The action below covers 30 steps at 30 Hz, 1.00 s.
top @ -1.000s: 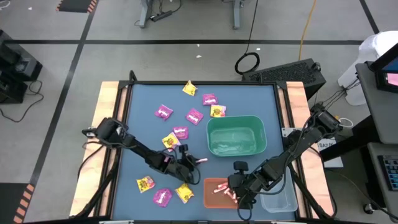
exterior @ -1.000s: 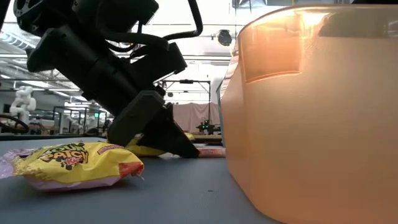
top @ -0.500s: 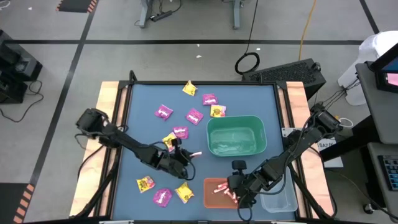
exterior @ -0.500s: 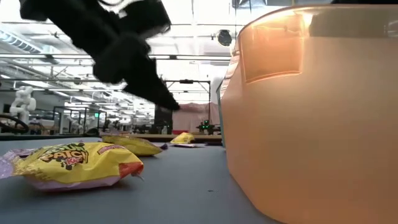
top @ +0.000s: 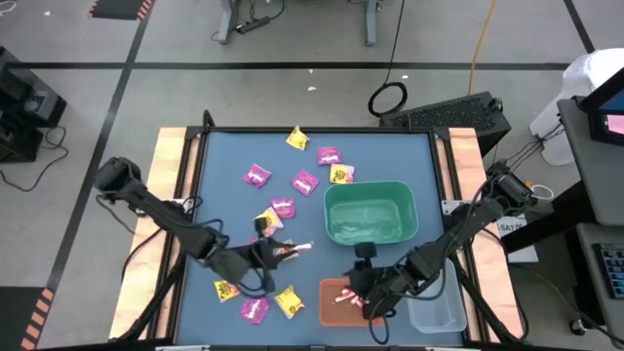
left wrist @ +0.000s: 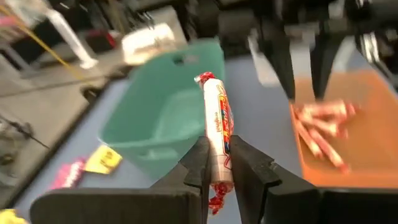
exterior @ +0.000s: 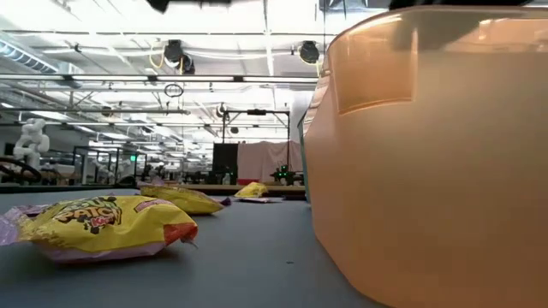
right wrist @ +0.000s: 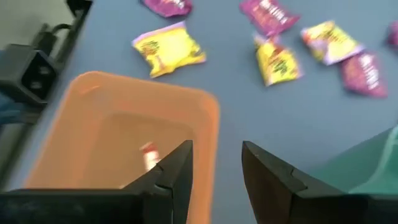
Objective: Sort candy
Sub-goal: Put the white candy into the orange bin
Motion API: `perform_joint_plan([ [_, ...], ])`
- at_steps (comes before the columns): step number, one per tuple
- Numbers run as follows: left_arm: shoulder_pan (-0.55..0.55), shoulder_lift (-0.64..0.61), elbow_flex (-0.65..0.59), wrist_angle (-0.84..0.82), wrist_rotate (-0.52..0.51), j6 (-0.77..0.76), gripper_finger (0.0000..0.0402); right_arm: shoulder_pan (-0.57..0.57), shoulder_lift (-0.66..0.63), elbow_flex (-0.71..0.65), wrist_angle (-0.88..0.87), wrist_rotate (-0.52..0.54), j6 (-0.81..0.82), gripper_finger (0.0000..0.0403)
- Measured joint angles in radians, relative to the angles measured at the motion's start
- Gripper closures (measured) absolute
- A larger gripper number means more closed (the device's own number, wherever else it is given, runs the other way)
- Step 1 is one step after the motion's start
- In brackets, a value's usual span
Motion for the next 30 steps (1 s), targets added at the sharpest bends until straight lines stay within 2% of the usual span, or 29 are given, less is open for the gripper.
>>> perform_joint_plan([
  [3,-0.012,-0.027,0.0,0.078,-0.111,0.064,0.0349,-0.002,0.0,0.0,0.007,0.09,-0.051,0.0275],
  [5,-0.014,-0.038,0.0,0.11,-0.177,0.158,0.0349,-0.001,0.0,0.0,0.017,0.183,-0.079,0.0275],
  [8,-0.014,-0.043,0.0,0.141,-0.189,0.354,0.0349,0.0,0.0,0.0,0.024,0.299,-0.133,0.0275],
  [10,-0.014,-0.042,0.0,0.149,-0.139,0.486,0.0349,0.001,0.0,0.0,0.023,0.337,-0.177,0.0275],
  [14,-0.025,-0.042,0.0,0.152,-0.064,0.731,0.0349,0.005,0.0,0.0,0.018,0.339,-0.216,0.0275],
  [23,-0.076,-0.042,0.0,0.149,-0.057,1.204,0.035,0.008,0.0,0.0,0.018,0.332,-0.151,0.0275],
  [26,-0.091,-0.042,0.0,0.15,-0.056,1.27,0.035,0.008,0.0,0.0,0.018,0.277,-0.087,0.0275],
  [30,-0.098,-0.042,0.0,0.15,-0.053,1.265,0.035,0.008,0.0,0.0,0.02,0.23,-0.053,0.0275],
])
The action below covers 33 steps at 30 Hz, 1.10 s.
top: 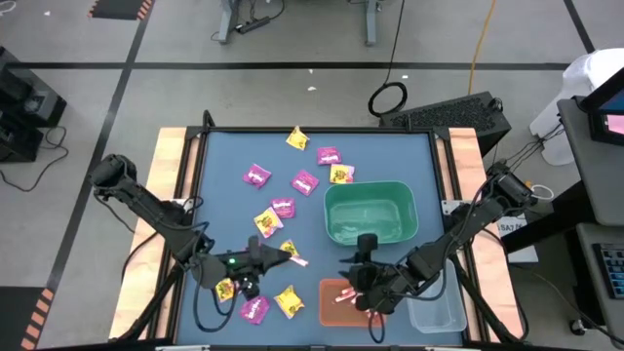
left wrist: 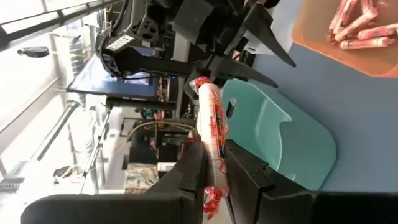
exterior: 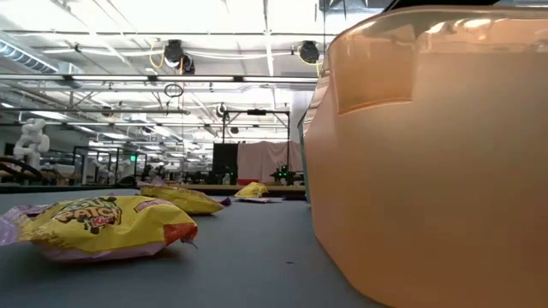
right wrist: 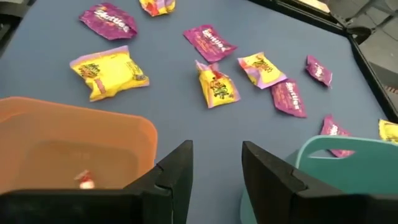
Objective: Sort candy
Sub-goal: Put the white candy into the orange bin
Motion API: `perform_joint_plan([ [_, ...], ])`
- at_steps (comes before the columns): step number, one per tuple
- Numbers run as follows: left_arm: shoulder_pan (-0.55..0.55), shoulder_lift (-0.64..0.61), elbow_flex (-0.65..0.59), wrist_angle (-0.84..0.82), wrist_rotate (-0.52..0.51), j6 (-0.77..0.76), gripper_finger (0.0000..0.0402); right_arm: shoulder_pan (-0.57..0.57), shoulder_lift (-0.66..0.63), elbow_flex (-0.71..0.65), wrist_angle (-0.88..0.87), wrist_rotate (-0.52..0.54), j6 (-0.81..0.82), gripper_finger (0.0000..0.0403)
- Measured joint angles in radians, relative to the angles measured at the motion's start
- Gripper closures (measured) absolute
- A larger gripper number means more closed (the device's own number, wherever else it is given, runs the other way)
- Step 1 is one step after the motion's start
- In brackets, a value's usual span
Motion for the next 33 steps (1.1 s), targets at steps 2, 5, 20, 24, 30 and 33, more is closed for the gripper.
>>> perform_joint_plan([
  [2,0.0,0.0,0.0,0.0,0.022,-0.005,0.035,0.0,0.0,0.0,0.0,0.0,0.002,0.0275],
  [5,0.0,0.0,0.0,0.014,0.05,-0.075,0.035,0.0,0.0,0.0,0.001,0.002,0.003,0.0275],
  [20,0.104,0.0,0.0,0.037,0.03,-0.993,0.035,0.0,0.0,0.0,0.001,0.1,-0.004,0.0275],
  [24,0.151,0.0,0.0,0.034,0.032,-1.297,0.035,0.0,0.0,0.0,0.002,0.21,0.009,0.0275],
  [30,0.173,0.0,0.0,0.019,0.153,-1.274,0.035,0.009,0.0,0.0,0.1,0.362,-0.068,0.0275],
  [33,0.173,0.0,0.0,0.008,0.204,-1.155,0.035,0.015,0.0,0.0,0.241,0.372,-0.153,0.0275],
])
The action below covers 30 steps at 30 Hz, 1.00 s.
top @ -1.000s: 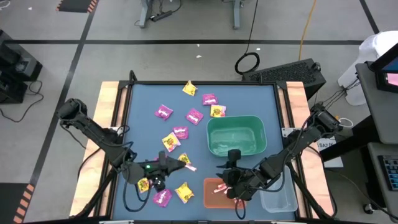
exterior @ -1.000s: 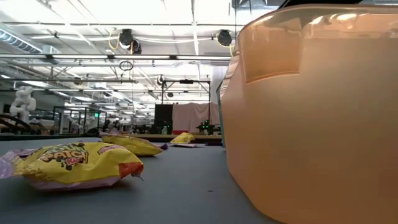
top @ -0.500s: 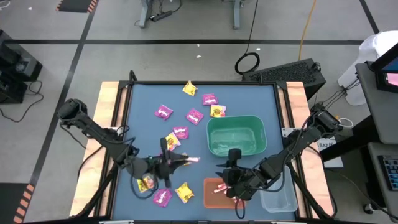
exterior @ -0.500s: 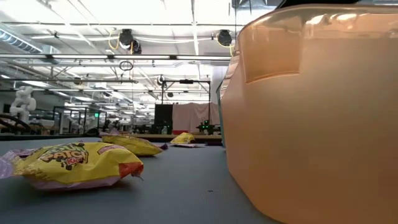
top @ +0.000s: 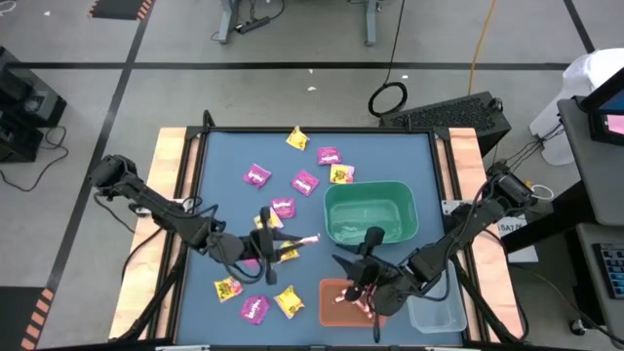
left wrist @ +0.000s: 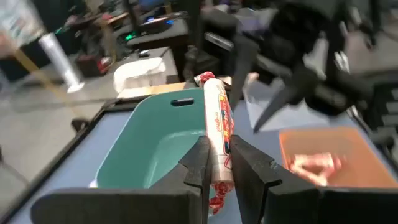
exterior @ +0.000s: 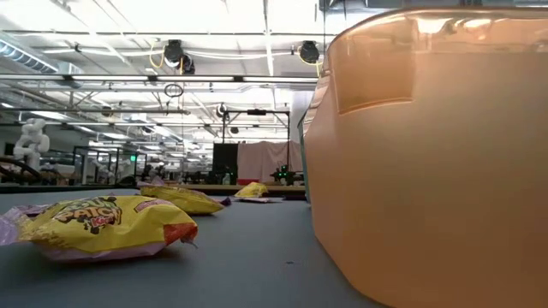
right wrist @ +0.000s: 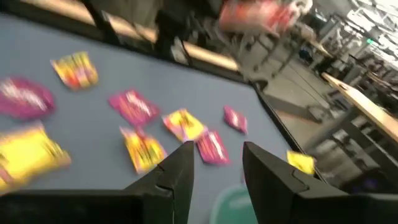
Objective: Sort candy
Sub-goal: Put the white candy into the orange bin
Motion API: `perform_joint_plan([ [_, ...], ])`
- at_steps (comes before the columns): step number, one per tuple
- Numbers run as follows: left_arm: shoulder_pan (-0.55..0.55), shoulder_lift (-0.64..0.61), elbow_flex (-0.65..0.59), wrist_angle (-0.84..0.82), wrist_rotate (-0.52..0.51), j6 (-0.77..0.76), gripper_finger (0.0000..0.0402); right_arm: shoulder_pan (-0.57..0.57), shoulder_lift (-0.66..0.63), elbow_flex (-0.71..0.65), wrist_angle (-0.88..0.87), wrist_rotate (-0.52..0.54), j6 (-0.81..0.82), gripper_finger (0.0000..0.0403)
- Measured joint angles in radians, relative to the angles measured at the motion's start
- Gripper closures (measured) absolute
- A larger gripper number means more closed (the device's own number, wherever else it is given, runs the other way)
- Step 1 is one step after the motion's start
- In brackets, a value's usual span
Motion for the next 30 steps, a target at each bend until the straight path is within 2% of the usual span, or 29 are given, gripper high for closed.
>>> perform_joint_plan([
  [4,-0.008,0.0,0.0,0.0,0.058,0.118,0.035,-0.002,0.0,0.0,0.152,-0.01,-0.052,0.0271],
  [7,-0.018,0.0,0.0,-0.009,0.063,0.159,0.035,-0.012,0.0,0.0,0.211,-0.062,-0.094,0.0256],
  [16,-0.024,0.0,0.0,-0.018,0.097,0.186,0.035,-0.102,0.0,0.0,0.287,-0.234,-0.15,0.0159],
  [20,-0.023,0.0,0.0,-0.017,0.1,0.184,0.035,-0.142,0.0,0.0,0.326,-0.31,-0.185,0.0136],
  [24,-0.023,0.0,0.0,-0.023,0.101,0.184,0.035,-0.155,0.0,0.0,0.374,-0.367,-0.217,0.0138],
  [30,-0.023,0.0,0.0,-0.061,0.106,0.181,0.035,-0.154,0.0,0.0,0.415,-0.373,-0.249,0.0178],
])
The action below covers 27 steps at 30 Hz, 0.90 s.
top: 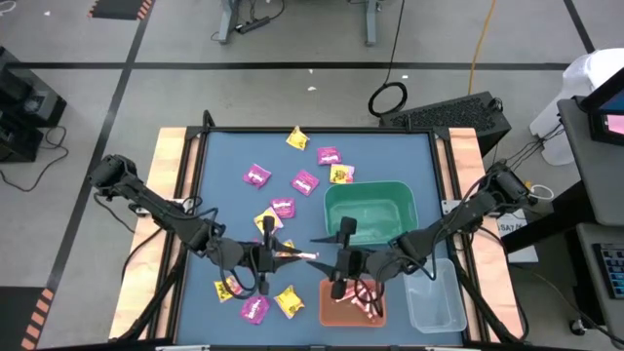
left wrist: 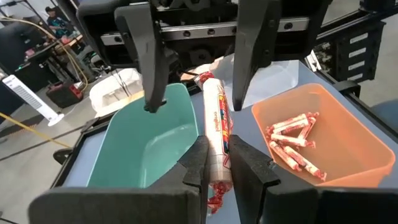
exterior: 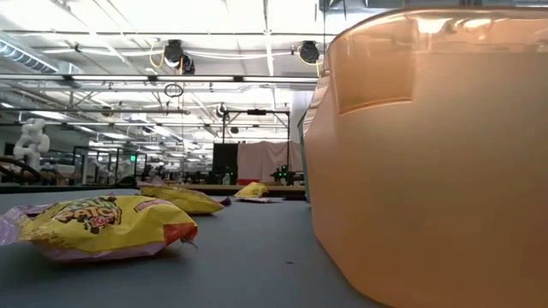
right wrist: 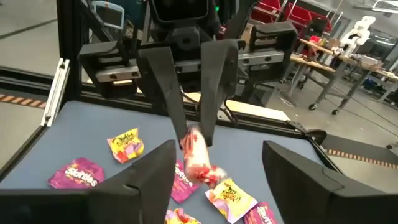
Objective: Sort candy
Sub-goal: Put the white candy into the orange bin
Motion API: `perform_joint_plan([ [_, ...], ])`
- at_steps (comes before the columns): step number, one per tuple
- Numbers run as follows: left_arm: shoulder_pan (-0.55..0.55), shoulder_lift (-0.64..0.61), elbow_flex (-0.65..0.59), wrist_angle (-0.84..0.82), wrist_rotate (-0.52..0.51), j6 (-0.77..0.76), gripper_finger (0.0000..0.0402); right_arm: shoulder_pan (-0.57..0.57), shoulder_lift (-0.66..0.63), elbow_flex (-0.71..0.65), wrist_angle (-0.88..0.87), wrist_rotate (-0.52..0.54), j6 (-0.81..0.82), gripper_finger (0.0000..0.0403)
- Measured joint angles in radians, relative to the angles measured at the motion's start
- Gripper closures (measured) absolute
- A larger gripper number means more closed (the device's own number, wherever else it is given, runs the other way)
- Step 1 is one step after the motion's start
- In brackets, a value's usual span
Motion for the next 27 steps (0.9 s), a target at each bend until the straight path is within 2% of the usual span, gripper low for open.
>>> perform_joint_plan([
  [7,0.0,0.0,0.0,0.001,0.0,0.0,0.035,-0.005,0.0,0.0,-0.005,-0.075,0.009,0.0233],
  [16,0.0,0.0,0.0,0.001,0.0,-0.001,0.0349,-0.006,0.0,0.0,-0.006,-0.083,0.009,0.03],
  [22,-0.001,0.0,0.0,-0.005,0.004,-0.001,0.0349,-0.014,0.0,0.0,-0.014,-0.148,0.009,0.0351],
  [27,-0.001,0.0,0.0,-0.005,0.005,-0.002,0.0347,-0.013,0.0,0.0,-0.014,-0.148,0.004,0.0372],
])
